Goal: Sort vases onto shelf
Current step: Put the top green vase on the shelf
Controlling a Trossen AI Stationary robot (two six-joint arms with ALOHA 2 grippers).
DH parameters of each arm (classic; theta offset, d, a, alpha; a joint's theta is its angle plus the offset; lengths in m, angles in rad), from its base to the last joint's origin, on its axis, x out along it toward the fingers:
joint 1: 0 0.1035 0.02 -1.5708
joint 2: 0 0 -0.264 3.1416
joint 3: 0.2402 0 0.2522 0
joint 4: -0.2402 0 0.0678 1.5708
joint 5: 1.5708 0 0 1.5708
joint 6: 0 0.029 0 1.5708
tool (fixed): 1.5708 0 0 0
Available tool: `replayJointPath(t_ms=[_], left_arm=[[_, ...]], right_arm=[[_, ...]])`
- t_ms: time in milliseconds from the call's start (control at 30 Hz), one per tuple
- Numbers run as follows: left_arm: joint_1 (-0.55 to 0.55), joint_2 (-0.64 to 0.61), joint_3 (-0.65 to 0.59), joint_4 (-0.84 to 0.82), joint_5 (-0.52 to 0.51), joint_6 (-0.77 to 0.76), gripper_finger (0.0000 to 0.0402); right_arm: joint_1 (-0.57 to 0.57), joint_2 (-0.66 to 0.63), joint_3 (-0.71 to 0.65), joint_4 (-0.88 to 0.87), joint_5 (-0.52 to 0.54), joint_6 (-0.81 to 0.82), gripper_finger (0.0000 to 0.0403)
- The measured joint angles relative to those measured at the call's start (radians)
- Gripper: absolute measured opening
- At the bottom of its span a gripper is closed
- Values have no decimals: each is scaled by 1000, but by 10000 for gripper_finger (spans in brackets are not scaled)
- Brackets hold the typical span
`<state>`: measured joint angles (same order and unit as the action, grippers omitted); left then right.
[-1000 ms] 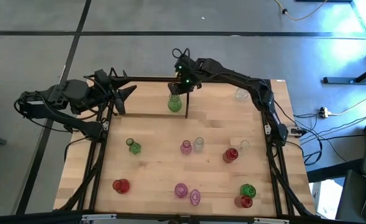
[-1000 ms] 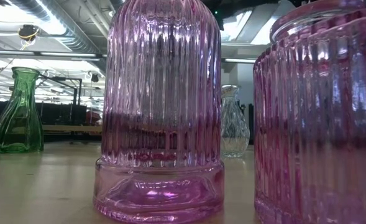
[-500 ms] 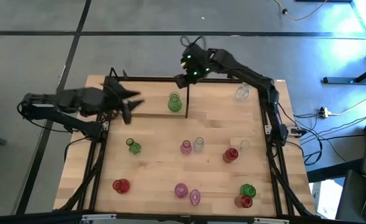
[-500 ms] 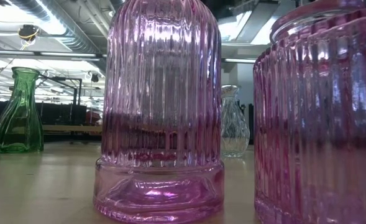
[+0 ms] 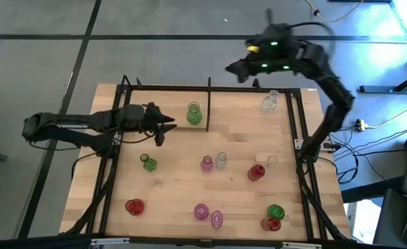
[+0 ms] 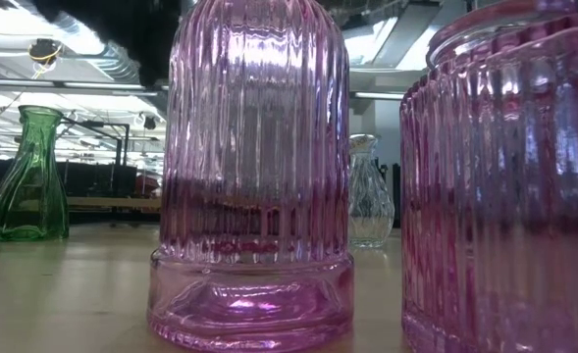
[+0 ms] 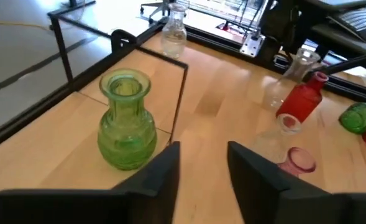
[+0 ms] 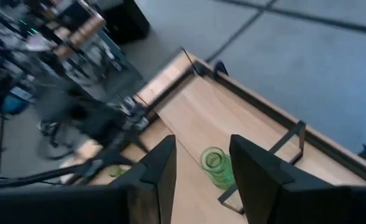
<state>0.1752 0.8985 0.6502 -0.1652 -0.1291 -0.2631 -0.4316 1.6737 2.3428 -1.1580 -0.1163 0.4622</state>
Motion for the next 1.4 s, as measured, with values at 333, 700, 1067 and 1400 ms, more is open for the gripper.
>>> replayJointPath(t_ms=[333,700,1067,1400], left_arm=[[177,218,-55,262,344,11,2],[209,508,-24,438,537,-23,0],[216,612,-24,506,450,-76,0],[225,623,-25,536,343,-106,0]], right_arm=[[0,-161,0,-6,39,-23,136],[0,-201,0,-37,39,-23,136],[0,-200,0,-59,38,-26,136],[0,-200,0,-71,38,-26,136]])
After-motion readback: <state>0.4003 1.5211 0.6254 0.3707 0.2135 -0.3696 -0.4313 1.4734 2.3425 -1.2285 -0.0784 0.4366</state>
